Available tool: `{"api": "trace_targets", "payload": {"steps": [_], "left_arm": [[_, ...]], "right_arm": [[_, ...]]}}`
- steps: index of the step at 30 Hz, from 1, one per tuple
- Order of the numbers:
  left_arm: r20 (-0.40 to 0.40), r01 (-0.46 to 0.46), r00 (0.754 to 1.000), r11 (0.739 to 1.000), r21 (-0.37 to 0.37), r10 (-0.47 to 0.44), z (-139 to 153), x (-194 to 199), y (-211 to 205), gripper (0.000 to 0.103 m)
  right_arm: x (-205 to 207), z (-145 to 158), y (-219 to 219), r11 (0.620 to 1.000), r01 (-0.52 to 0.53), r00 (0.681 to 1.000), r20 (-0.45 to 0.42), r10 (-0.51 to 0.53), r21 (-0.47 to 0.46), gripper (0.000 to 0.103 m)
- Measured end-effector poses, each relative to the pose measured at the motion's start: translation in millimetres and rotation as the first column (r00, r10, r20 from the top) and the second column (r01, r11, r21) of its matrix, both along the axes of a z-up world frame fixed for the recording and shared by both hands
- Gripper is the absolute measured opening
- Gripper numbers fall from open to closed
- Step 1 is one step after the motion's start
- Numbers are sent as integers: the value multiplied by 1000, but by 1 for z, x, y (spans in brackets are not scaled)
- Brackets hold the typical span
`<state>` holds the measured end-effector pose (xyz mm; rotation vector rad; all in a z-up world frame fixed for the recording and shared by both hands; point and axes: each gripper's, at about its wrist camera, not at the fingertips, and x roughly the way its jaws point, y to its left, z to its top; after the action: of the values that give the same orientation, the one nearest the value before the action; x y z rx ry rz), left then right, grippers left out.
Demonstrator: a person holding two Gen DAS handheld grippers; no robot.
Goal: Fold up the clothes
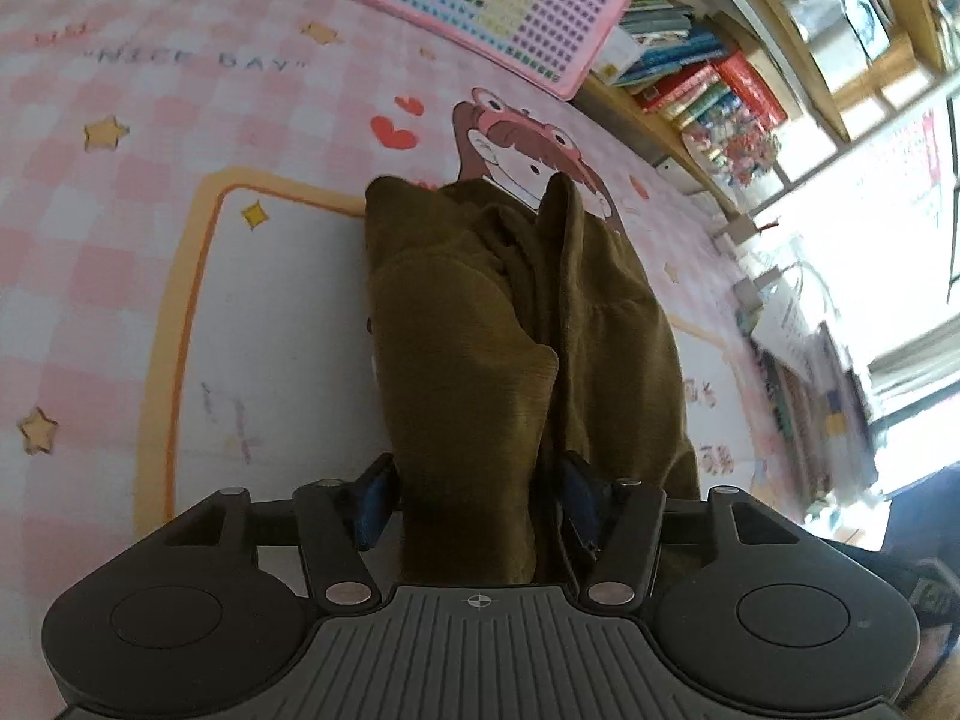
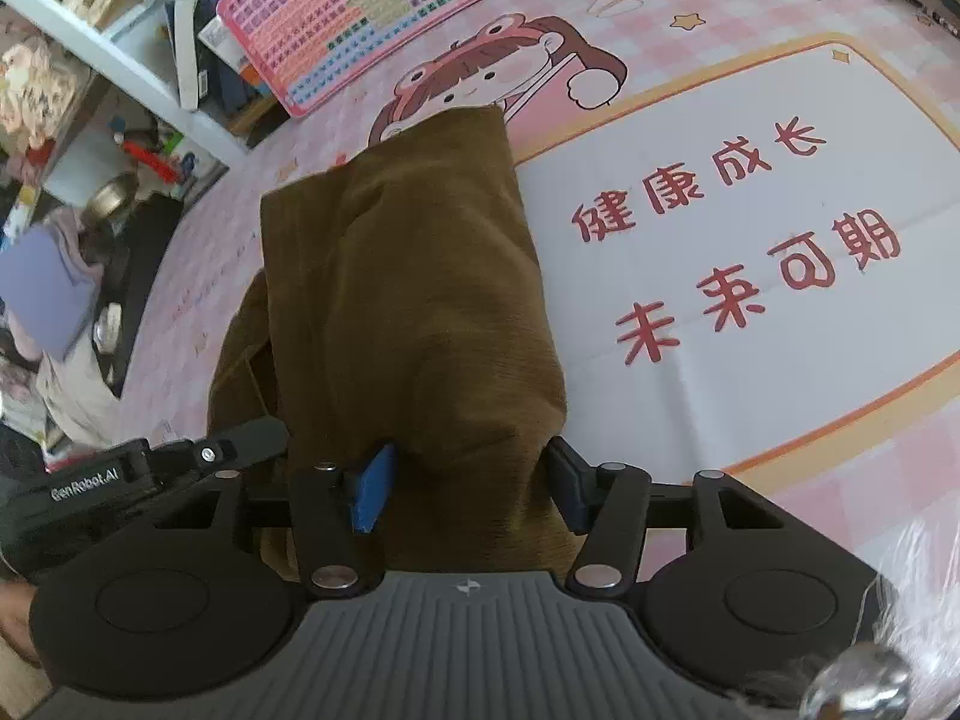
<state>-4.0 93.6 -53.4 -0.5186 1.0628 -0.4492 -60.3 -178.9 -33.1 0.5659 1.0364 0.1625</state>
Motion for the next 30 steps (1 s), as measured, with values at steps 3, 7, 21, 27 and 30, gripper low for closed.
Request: {"api": "trace_targets", "payload": {"steps": [3,7,21,27,30], "left_arm": [[11,-2,1000,1000,8,2,1,-1,-4,45],[75,38,996,995,89,-45,17,-7,-15,29],[47,41,998,997,66,-44,15,-5,6,63],[-9,33,999,999,-16,-33,0,1,4,58],[-12,-2,1000,1000,-15,2,-2,-4,0,46]], "right_arm": [[1,1,3,1000,-8,1000,6,8,-6,38],[-13,23,26,981,-94,991,79,108,-168,23],[-16,10,-24,999,16,1000,-3,-16,-29,61],[-2,-4,-18,997,-9,1000,-16,11,78,58],[-1,-1,-8,998,-37,999,-10,37,55,39]]}}
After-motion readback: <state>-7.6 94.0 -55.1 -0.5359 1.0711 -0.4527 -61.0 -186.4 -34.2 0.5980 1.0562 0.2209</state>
